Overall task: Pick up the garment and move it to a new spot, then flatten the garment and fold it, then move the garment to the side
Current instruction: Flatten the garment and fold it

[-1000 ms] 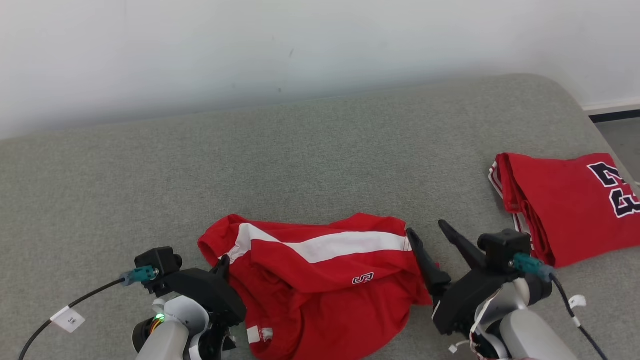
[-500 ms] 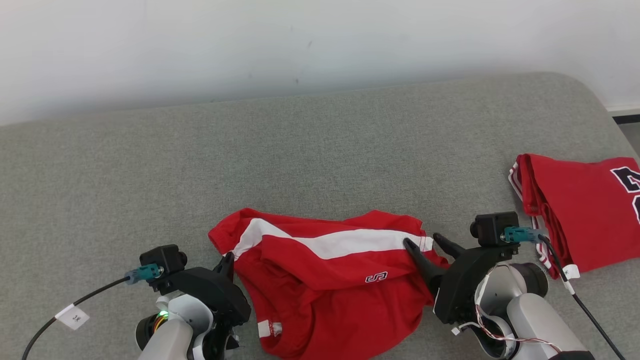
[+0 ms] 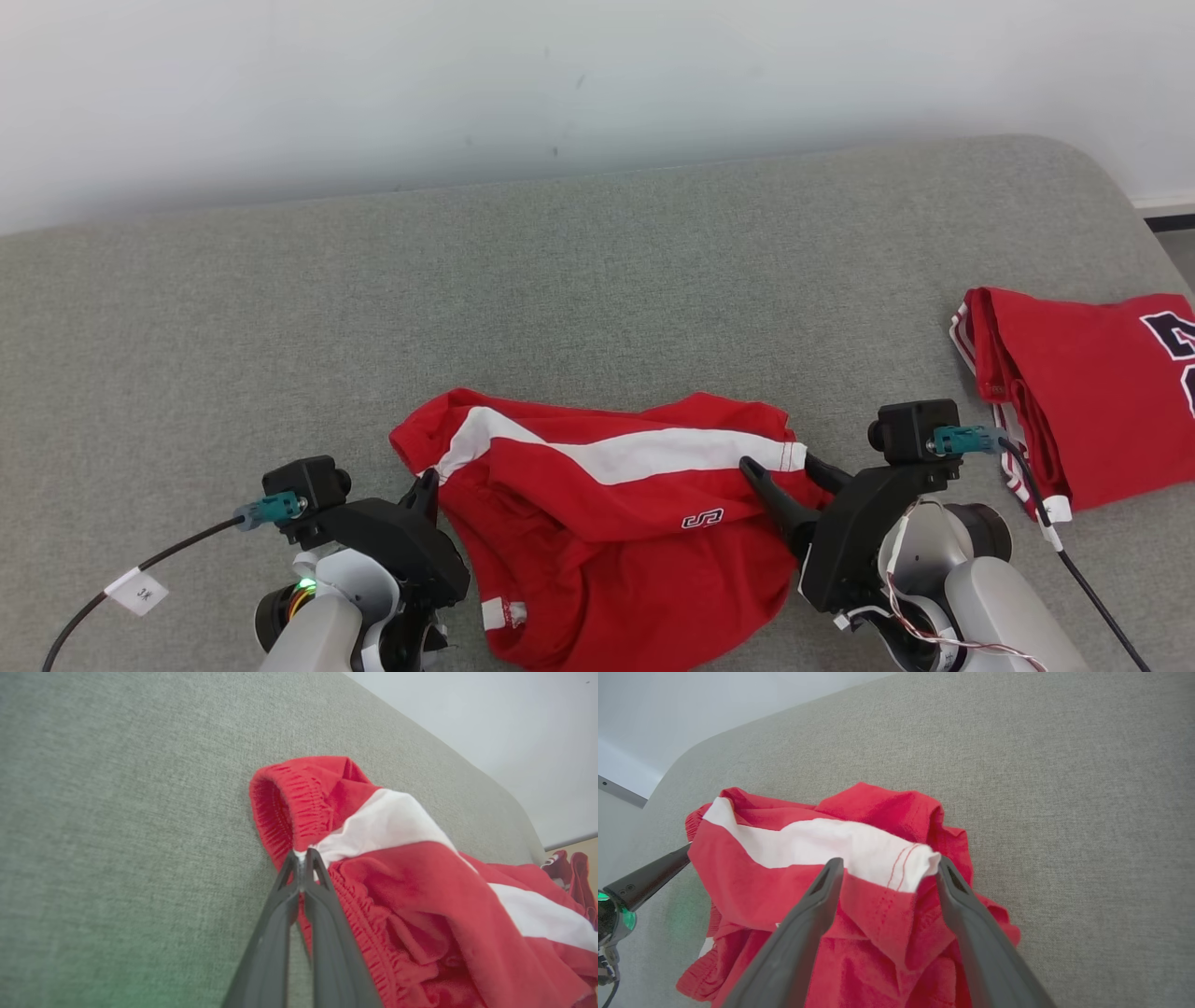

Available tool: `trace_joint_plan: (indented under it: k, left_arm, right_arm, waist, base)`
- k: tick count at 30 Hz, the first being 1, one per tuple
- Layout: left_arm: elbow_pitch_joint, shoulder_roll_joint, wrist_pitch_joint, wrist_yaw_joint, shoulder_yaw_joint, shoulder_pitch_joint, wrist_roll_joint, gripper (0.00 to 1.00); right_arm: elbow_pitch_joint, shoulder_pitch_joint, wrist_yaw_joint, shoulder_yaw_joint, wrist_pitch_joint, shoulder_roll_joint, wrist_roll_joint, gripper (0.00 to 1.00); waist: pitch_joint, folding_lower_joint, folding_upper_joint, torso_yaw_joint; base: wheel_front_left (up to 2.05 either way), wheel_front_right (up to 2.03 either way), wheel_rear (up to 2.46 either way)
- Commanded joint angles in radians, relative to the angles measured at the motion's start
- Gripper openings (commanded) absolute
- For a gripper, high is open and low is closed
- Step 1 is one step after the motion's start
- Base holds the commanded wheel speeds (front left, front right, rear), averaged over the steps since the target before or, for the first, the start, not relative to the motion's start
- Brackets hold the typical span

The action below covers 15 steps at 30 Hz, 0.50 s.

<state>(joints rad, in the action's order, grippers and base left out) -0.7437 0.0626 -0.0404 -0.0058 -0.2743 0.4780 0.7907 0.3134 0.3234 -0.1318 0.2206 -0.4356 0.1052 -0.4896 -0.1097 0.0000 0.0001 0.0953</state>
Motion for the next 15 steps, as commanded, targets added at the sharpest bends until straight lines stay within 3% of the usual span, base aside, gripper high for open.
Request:
trace_joint_plan:
  k: [1,2,3,5,6,7,8,15]
  left_arm:
    - [-0.004,0.004,0.004,0.0,0.0,0.011,0.002,0.0]
    - [-0.004,0.004,0.004,0.0,0.0,0.011,0.002,0.0]
    - [-0.004,0.004,0.005,0.0,0.0,0.011,0.003,0.0]
    - [-0.005,0.005,0.008,-0.003,-0.002,0.012,0.004,0.0]
    - [-0.005,0.004,0.01,-0.002,-0.002,0.012,0.004,0.0]
    - [-0.006,0.005,0.012,-0.004,-0.003,0.012,0.004,0.0]
    - [-0.005,0.005,0.016,-0.006,-0.002,0.012,0.005,0.0]
    - [0.035,0.003,0.042,-0.031,0.017,0.031,0.037,0.0]
  right_arm:
    - [-0.003,-0.014,0.003,-0.002,-0.004,-0.004,0.007,0.92]
    - [-0.003,-0.014,0.003,-0.002,-0.004,-0.004,0.007,0.92]
    - [-0.009,-0.013,0.003,-0.001,-0.002,-0.006,0.008,0.85]
    - [-0.014,-0.011,0.003,0.001,0.002,-0.008,0.012,0.44]
    - [-0.019,-0.009,0.003,0.001,0.009,-0.008,0.018,0.35]
    - [-0.021,-0.007,0.003,0.002,0.014,-0.008,0.021,0.14]
    - [-0.025,-0.004,0.003,0.004,0.022,-0.008,0.027,0.0]
    - [-0.058,0.033,0.003,0.005,0.087,0.016,0.055,0.0]
  waist:
    - [0.0,0.0,-0.0001,-0.001]
    - [0.0,0.0,-0.0001,-0.001]
    - [0.0,0.0,-0.0001,-0.002]
    - [0.001,0.0,-0.0001,-0.004]
    - [0.002,0.0,-0.0001,-0.005]
    - [0.003,0.0,-0.0001,-0.005]
    - [0.004,0.0,-0.0001,-0.006]
    - [0.014,0.0,-0.0001,-0.006]
  base:
    - [0.0,0.0,0.0]
    - [0.0,0.0,0.0]
    - [0.0,0.0,0.0]
    - [0.0,0.0,0.0]
    - [0.0,0.0,0.0]
    - [0.0,0.0,0.0]
    - [0.0,0.0,0.0]
    - [0.0,0.0,0.0]
